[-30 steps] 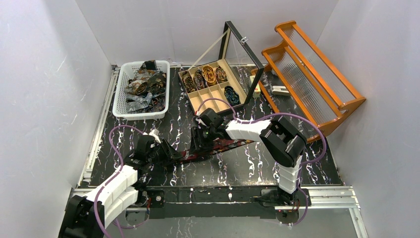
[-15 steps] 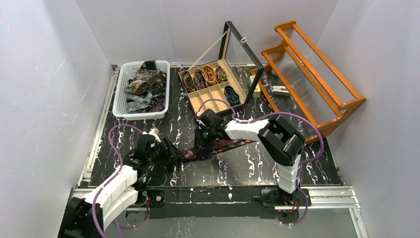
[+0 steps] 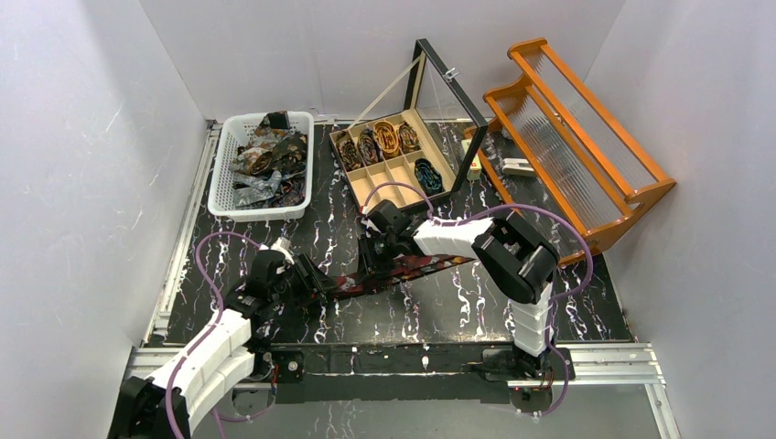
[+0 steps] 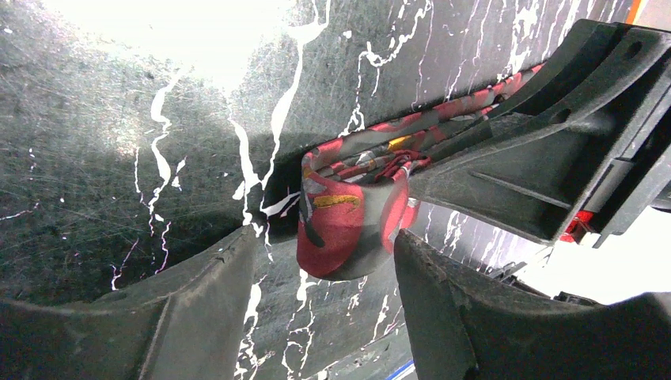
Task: Roll the ties
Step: Roll the tie at the center of the board.
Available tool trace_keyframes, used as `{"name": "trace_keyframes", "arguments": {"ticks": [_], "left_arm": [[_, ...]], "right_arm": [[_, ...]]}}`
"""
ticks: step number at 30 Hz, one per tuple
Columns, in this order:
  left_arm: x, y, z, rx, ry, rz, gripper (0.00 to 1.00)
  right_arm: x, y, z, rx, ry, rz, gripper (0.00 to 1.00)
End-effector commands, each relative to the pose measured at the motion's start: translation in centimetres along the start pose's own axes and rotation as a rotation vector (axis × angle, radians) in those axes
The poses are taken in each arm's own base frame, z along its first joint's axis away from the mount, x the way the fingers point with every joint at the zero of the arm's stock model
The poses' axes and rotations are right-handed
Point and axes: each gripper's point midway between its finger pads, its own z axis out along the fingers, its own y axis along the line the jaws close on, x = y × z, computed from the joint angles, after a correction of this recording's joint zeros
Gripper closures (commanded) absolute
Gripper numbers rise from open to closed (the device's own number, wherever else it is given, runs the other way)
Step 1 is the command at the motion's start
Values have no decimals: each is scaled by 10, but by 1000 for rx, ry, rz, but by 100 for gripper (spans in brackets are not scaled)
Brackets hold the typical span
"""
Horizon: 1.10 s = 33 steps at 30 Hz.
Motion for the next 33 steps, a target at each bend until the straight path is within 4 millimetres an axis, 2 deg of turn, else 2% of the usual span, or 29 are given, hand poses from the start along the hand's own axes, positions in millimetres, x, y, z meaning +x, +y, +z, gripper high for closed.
{"name": "trace_keyframes", "arguments": {"ticks": [1,11,25,30,33], "left_arm": [[0,1,4,-6,8,9,40],[6,-10,10,98,32,34,45],[12,-11,16,117,75,54,54],[10,-15,19,131,79,53,64],[5,-14,19,106,55,22,71]], "right_arm": [[10,-29,10,81,45,1,71],[11,-34,10,25,77,23,69],[11,-37,11,8,98,37,67],[9,-32,9,-9,98,29,65],[1,-19,1,-50,64,-19,60]]}}
